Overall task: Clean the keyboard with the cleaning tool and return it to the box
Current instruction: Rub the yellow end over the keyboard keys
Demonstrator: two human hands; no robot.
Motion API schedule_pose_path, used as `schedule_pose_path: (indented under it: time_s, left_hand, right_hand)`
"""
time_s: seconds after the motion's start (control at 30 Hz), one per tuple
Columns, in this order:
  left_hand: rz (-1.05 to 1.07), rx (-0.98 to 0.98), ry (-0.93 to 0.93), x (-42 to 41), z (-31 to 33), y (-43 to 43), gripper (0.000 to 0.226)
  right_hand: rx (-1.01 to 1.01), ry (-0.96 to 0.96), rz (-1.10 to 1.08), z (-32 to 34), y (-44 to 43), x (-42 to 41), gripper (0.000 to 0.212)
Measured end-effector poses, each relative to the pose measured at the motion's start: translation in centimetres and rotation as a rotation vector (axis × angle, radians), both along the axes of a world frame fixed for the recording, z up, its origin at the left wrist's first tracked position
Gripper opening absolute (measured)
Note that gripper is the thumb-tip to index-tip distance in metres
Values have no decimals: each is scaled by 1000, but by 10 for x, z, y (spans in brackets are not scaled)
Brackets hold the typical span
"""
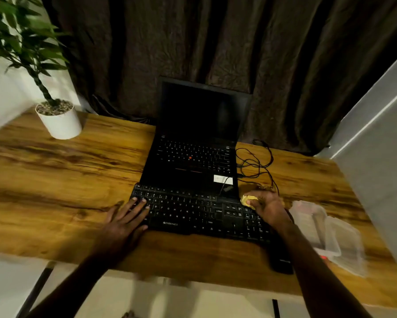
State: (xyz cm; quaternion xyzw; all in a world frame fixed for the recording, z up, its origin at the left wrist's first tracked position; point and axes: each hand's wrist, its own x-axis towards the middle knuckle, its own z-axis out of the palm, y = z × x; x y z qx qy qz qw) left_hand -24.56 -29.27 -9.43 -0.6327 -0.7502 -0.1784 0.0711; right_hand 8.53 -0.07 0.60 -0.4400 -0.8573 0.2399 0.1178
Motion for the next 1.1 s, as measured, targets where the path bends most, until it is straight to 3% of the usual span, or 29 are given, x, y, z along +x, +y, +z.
schedule_pose_path:
  time_s: [0.17,0.3,0.43,0.67,0.8,0.9,1.1]
  left_hand:
    - [-61,4,-4,-7,-6,-1,50]
    - [-69,12,-29,-8,-7,0,50]
    - [-76,-3,-15,-9,-8,1,51]
    - [-64,-6,-31,-12,-11,1,51]
    - [-59,-7,-46,-12,-15,0,51]
    - [-54,-2,-55,-12,-14,0,52]
    - [-58,-21,-58,-15,-17,1,51]
  right_hand:
    - [-16,-41,-30,-7,-1,7,25]
    - [45,-206,-74,-1,10,14,29]
    - [48,-108,-32,2,13,5,27]
    - [-85,-127,6,7,16,28,29]
    - [-24,-179,-81,5,24,34,28]
    - [-10,-105,-6,1,20,22,36]
    - [-32,-92,-12,-4,15,24,33]
